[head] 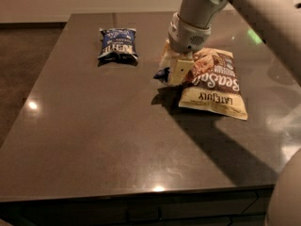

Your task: Move rxbar blueberry near brown chip bag

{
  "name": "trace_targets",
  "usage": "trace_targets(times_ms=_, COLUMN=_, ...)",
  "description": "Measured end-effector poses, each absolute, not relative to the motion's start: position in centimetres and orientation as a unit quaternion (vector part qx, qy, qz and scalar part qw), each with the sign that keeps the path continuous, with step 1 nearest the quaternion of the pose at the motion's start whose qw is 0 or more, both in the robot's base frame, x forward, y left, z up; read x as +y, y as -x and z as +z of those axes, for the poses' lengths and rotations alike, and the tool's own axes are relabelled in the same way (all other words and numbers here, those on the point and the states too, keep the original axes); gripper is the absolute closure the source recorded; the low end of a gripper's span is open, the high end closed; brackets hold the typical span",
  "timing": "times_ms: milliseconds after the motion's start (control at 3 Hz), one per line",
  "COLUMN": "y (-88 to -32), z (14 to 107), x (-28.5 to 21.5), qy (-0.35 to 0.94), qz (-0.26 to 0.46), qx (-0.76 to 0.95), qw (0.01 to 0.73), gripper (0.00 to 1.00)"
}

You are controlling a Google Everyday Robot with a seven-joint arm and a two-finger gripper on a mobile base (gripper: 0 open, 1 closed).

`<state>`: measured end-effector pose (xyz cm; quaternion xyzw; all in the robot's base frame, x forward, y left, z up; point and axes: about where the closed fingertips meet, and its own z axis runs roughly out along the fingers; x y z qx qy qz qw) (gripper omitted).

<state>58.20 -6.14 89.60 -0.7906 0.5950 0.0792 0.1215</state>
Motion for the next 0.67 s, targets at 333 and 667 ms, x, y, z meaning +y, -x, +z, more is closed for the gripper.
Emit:
trace_targets(times_ms=333, y=-58.24, z=89.73, x=-5.29, qy=0.790, qz=0.089, qx=0.592, qw=0.135, gripper=0.13)
trace_targets(times_ms=667, y=-58.64, z=89.66, x=-4.98, qy=0.789, qz=0.087, qx=0.592, qw=0.142, gripper=0.00)
